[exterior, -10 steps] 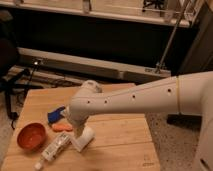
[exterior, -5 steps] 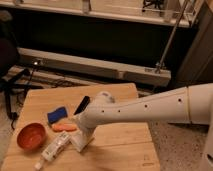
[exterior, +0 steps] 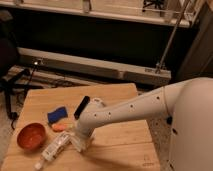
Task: Pick up the ceramic cup
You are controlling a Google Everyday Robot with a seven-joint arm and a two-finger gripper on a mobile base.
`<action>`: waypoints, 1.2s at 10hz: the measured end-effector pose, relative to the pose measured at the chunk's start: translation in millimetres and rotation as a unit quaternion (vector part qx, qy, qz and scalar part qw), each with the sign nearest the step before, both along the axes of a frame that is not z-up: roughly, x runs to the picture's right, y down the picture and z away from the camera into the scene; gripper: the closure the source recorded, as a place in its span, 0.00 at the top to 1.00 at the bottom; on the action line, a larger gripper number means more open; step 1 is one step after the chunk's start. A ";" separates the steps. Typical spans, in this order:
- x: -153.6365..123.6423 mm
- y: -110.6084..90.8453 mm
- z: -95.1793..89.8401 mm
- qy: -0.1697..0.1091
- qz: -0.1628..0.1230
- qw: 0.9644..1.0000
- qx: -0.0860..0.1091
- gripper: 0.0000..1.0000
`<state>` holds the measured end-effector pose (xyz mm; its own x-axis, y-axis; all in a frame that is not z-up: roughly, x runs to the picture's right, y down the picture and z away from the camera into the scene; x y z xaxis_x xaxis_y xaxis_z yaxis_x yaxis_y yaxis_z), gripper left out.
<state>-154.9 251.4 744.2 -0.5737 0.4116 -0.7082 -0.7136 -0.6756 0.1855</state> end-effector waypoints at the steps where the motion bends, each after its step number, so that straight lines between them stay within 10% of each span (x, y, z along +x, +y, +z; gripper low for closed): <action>1: 3.2 4.4 5.4 0.006 -0.006 1.000 -0.004 0.75; 8: 9.0 3.4 24.8 0.041 -0.021 0.999 -0.011 0.05; 12: -5.2 -48.6 10.2 0.006 0.092 0.995 0.027 0.00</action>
